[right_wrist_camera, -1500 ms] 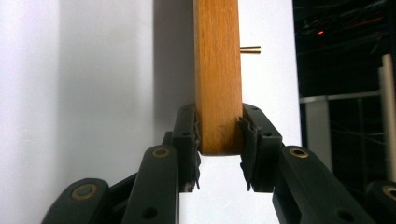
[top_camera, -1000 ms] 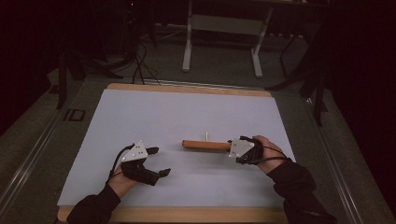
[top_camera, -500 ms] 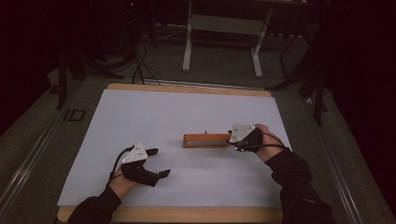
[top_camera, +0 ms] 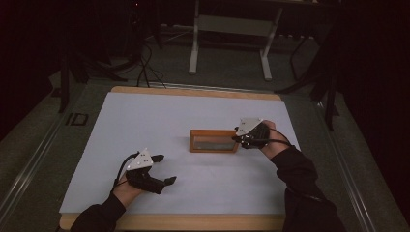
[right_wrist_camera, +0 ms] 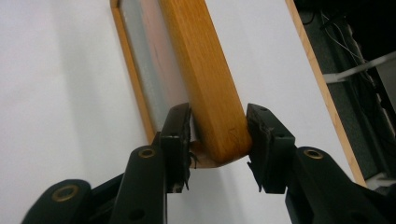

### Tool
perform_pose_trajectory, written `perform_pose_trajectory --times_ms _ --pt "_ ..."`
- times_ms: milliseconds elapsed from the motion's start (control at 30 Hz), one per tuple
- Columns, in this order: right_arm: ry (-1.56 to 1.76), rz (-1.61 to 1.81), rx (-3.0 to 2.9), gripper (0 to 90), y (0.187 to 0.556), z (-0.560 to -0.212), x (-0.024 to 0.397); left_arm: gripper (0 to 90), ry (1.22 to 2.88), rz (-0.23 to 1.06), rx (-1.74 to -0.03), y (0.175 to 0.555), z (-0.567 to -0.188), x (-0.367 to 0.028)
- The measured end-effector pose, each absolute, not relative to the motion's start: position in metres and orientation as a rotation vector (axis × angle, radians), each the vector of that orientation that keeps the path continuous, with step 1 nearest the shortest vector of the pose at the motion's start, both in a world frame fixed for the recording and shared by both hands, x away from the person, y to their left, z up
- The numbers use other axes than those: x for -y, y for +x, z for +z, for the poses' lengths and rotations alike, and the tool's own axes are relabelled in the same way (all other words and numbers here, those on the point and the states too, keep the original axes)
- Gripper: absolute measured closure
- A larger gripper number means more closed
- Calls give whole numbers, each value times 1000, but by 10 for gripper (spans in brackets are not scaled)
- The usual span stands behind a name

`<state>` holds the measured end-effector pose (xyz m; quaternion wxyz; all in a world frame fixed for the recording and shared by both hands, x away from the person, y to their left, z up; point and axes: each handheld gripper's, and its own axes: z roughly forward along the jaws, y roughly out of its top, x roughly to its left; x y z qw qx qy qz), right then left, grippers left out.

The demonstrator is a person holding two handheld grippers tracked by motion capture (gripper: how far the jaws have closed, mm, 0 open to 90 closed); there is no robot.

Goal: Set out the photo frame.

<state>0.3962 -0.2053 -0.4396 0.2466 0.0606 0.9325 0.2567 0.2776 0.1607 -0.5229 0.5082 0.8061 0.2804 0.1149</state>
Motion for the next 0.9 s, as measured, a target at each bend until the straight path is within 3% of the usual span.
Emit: perform_pose_trajectory --times_ms 900 --pt "222 658 -2547 535 428 -441 197 72 1950 256 -676 278 -527 -160"
